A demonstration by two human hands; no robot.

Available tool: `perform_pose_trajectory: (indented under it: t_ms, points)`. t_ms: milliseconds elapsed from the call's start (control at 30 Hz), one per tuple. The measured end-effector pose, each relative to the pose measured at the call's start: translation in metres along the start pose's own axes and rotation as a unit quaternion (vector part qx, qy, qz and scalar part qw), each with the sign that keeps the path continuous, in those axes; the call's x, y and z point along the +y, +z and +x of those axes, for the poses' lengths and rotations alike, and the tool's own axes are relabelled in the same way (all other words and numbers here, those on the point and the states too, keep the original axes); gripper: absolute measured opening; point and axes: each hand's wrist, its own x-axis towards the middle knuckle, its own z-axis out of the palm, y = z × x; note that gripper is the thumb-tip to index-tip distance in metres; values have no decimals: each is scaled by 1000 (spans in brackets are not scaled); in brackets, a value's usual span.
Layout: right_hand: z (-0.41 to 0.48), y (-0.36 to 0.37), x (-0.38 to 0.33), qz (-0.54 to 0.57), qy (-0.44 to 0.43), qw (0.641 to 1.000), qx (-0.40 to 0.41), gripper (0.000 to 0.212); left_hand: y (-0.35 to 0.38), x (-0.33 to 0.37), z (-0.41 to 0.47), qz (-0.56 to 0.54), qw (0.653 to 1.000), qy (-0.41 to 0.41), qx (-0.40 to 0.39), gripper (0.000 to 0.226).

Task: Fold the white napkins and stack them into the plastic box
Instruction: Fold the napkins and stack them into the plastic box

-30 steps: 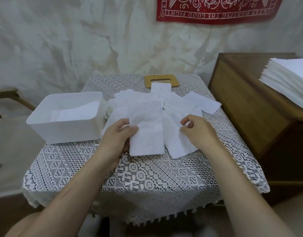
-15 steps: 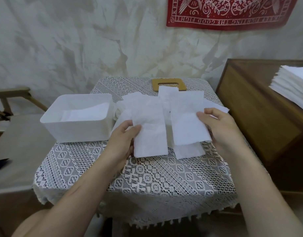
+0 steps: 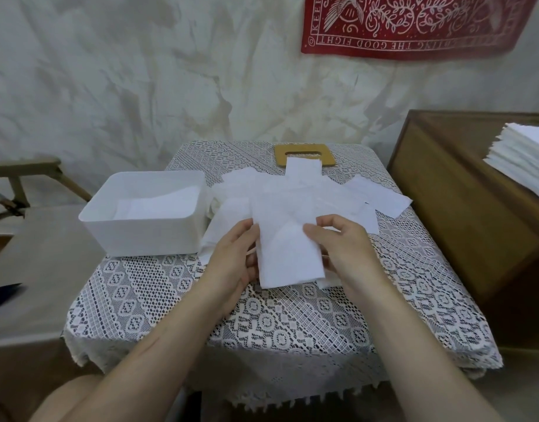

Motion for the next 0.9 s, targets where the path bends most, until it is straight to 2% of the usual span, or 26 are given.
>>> perform_pose_trajectory:
  t_ms: [133,333,533,700,800,900]
  points:
    - [0,3,1,6,5,1000,-1,6,1,1,-1,-13,1000,-3,1,22]
    - [3,6,5,-2,-5,1000,-1,7,-2,-1,-4,26,1000,9,-15,19]
    - [12,1,12,-101,-80,990,66,14,-4,2,-4,37,999,14,-13,19]
    - [6,-2,8,-95,13,995,-34,34,-5,5,-4,30,999,3,-26,24]
    - [2,-4,7,-82,29,993,-75,29,-5,5,-4,32,999,-3,-29,25]
    - [2,-3,8,-65,17,996,-64,21,-6,4,-2,44,999,0,-14,24]
